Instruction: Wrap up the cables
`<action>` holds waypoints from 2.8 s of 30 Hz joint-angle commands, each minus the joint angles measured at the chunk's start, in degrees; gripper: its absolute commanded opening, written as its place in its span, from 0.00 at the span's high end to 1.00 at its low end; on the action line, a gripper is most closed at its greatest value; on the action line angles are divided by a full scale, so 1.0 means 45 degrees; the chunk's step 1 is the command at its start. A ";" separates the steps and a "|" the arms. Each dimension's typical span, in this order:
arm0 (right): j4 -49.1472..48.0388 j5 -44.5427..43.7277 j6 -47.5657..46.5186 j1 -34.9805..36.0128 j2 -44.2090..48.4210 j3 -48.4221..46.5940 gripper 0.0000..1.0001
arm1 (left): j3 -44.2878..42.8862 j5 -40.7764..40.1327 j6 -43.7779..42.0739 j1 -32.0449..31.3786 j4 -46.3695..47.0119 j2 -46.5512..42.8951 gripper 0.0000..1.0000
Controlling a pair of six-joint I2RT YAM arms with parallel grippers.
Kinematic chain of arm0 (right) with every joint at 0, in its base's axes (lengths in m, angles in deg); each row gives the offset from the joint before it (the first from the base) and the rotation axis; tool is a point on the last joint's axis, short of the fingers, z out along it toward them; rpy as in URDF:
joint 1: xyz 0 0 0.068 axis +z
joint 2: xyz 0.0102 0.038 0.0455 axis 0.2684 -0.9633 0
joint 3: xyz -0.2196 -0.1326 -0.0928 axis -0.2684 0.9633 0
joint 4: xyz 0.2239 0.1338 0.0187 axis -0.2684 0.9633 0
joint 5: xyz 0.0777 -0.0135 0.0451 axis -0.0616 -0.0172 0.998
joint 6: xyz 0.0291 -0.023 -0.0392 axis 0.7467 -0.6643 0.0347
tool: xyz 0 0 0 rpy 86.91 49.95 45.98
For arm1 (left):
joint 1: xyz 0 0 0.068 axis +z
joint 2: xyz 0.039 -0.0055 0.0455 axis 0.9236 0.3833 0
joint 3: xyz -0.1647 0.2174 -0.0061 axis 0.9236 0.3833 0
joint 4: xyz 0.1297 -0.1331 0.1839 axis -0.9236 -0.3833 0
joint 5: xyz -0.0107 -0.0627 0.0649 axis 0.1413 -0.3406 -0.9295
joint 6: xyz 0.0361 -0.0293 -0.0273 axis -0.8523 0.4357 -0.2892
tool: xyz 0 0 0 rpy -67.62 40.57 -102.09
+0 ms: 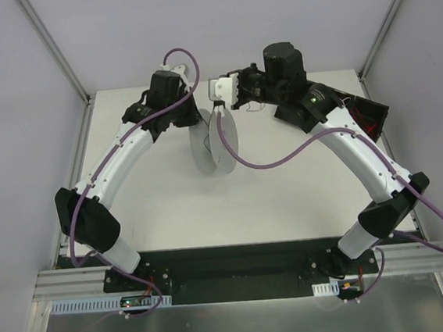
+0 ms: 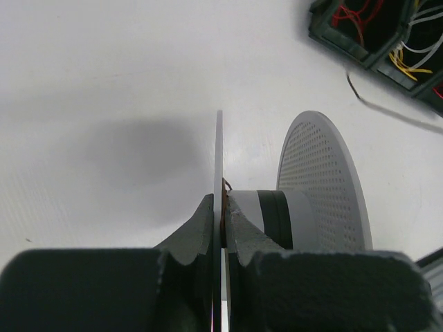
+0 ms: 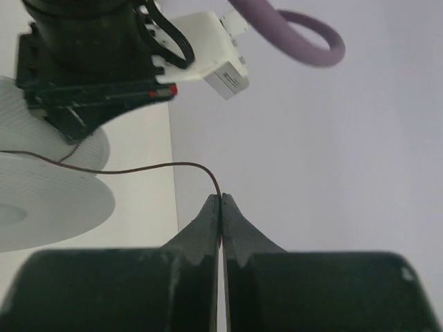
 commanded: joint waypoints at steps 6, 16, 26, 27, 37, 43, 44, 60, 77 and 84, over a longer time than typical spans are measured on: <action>-0.0342 0.0286 0.1493 -0.2252 -0.0884 -0.0757 1.00 | 0.2762 0.4726 -0.1693 0.0321 0.3887 -0.3211 1.00; 0.3527 0.4583 0.5754 -0.4971 -0.2215 -0.1095 1.00 | 0.2883 0.9186 0.1760 0.2528 0.8416 -0.3525 1.00; 0.2045 0.6809 0.8271 -0.4971 -0.0750 0.2522 1.00 | 0.1300 0.8524 0.4729 0.3447 1.0294 -0.2823 1.00; 0.1676 0.7005 0.8680 -0.4971 -0.0575 0.2852 1.00 | 0.1280 0.8387 0.5197 0.3525 1.0450 -0.2745 1.00; -0.2132 0.6306 1.1006 -0.4971 0.0676 0.4963 0.34 | 0.0050 0.8016 0.6452 0.3643 1.0959 -0.2236 1.00; -0.4731 0.4687 1.2589 -0.4971 0.1516 0.6934 0.01 | -0.0536 0.7567 0.6550 0.3662 1.0901 -0.2197 1.00; -0.4966 0.4238 1.2823 -0.4971 0.1614 0.7170 0.04 | -0.0614 0.7353 0.6550 0.3662 1.0785 -0.2216 1.00; -0.6488 0.3082 1.4503 -0.5010 0.1323 0.8772 0.04 | -0.1201 0.5067 0.7212 0.3779 0.9572 -0.2470 1.00; -0.5970 0.3120 1.2131 -0.3470 0.1241 0.9164 1.00 | -0.1416 0.1103 0.7586 0.3838 0.4381 -0.1866 1.00; 0.0822 0.3727 0.4756 -0.0932 0.1946 0.6825 1.00 | -0.0694 -0.0068 0.5695 0.3020 0.3459 -0.1007 1.00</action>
